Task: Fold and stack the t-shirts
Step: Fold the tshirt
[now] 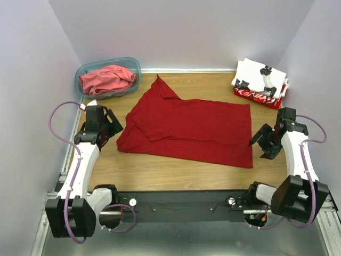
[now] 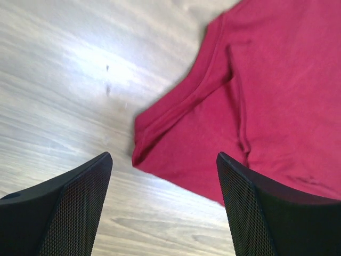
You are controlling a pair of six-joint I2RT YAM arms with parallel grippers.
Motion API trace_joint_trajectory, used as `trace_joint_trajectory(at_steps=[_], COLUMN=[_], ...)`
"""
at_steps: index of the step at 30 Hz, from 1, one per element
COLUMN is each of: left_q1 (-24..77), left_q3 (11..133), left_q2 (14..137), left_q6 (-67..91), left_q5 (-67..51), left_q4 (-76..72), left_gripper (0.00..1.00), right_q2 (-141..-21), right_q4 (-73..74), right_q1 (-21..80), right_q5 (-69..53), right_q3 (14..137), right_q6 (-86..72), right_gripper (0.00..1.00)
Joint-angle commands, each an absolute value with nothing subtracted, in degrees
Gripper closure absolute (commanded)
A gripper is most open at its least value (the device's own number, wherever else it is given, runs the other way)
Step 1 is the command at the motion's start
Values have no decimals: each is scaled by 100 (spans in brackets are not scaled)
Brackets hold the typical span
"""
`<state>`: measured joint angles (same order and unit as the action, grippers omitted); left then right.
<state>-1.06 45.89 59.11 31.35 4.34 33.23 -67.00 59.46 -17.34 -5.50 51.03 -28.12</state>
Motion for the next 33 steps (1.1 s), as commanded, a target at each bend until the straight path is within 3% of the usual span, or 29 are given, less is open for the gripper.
trace_joint_trajectory(at_steps=[1,6,11,17,26,33], left_q1=[-123,464,1860,2442,2865,2944], left_q3=[4825,4475,4438,4456,4711,4755], left_q2=[5695,5826,6441,7109,8244,8648], left_q6=[3023,3532,4262,4456,4245,4219], left_q5=[433,27,27,123,668,905], left_q4=[3270,2708,2172,1661,1626,1468], left_gripper=[13,16,16,21,39,42], right_q2=[-6609,-6697,-6706,-6592,-6399,-6381], right_q4=[5977,5669,5467,5467,5458,5449], right_q1=[-1767,-1767,-1767,-1758,-1758,-1758], right_q5=[-562,-966,-1142,-1116,-1222,-1213], right_q3=[5379,5256,5212,5098,4887,4904], right_q6=[-2584,-2558,-2628,-2601,-2672,-2681], right_gripper=[23,23,23,23,23,23])
